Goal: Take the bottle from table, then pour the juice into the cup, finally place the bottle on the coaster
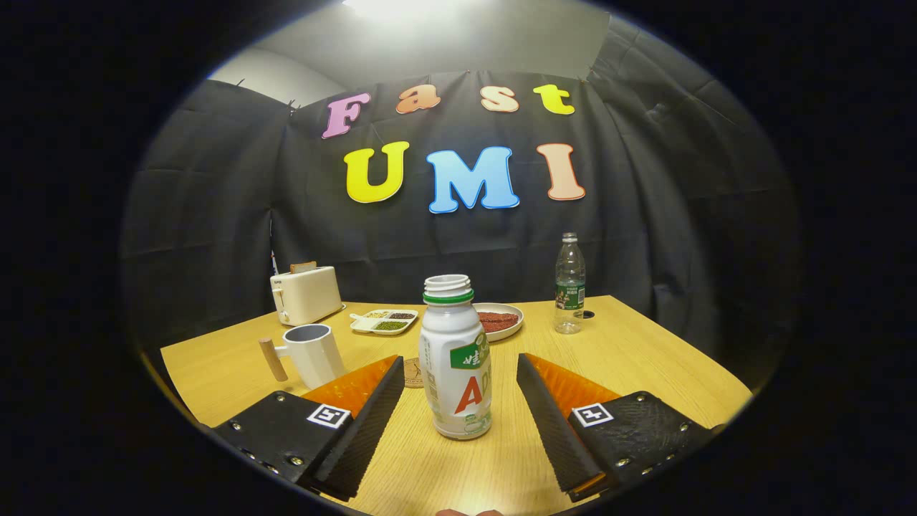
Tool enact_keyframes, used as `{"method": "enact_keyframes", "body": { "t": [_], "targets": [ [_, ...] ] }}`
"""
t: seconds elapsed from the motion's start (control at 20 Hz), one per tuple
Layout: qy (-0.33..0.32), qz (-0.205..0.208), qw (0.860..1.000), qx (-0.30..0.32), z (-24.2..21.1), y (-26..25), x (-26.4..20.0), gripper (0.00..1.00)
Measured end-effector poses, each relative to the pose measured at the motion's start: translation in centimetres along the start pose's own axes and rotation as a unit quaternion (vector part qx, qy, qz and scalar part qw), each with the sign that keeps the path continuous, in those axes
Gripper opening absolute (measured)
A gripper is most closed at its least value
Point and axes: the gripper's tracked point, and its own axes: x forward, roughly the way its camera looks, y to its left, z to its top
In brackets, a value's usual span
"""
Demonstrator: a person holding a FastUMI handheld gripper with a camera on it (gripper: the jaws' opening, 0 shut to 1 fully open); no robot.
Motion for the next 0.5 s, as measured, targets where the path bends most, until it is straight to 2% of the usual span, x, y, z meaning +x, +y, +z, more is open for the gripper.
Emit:
{"method": "enact_keyframes", "body": {
  "t": [0.5],
  "targets": [
    [0.004, -0.022, 1.000, 0.013, -1.2, 0.9, 4.4, 0.97]
  ]
}}
